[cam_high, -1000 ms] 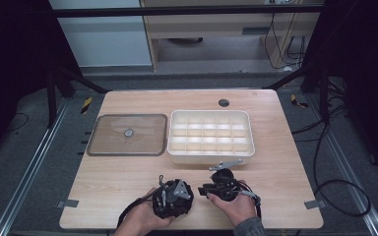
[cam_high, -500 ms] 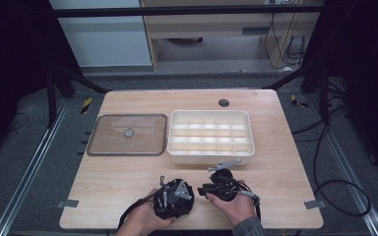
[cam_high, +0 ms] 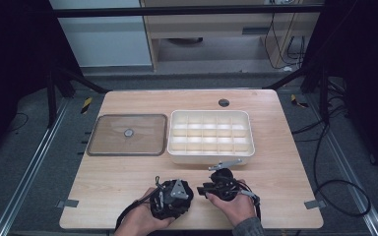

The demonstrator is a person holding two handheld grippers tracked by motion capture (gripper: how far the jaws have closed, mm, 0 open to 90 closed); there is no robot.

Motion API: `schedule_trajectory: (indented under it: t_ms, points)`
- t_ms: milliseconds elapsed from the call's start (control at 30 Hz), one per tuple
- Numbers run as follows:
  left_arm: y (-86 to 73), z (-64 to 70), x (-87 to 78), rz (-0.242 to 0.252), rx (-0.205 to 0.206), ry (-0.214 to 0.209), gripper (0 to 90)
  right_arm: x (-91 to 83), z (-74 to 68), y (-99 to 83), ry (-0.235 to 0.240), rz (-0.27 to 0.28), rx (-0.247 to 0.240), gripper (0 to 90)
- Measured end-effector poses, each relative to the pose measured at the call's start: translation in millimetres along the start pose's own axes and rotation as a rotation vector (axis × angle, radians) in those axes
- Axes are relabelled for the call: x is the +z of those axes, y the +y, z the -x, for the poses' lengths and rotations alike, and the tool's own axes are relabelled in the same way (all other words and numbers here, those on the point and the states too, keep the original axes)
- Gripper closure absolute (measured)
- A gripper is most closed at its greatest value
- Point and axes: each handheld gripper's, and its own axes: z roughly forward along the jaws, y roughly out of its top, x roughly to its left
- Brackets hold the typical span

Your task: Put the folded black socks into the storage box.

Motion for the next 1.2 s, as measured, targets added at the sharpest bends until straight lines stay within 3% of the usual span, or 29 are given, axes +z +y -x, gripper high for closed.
schedule_trajectory:
  t_ms: [267,933,1100,1200]
  points:
    - [-0.1,0.8,-5.0,0.023,-0.009,0.019,58.2,-0.9,0.7,-0.4,0.001,0.003,0.002,65.5]
    - [-3.0,5.3,-12.8,0.047,-0.012,0.028,40.0,-1.4,0.5,-0.4,0.000,0.004,0.009,60.6]
    - [-5.9,6.9,-23.6,0.072,-0.029,0.036,30.2,-5.9,-0.3,1.2,-0.003,0.012,0.003,55.3]
    - [-9.0,4.8,-33.1,0.088,-0.049,0.046,22.5,-11.2,-3.4,4.6,-0.011,0.019,0.008,47.5]
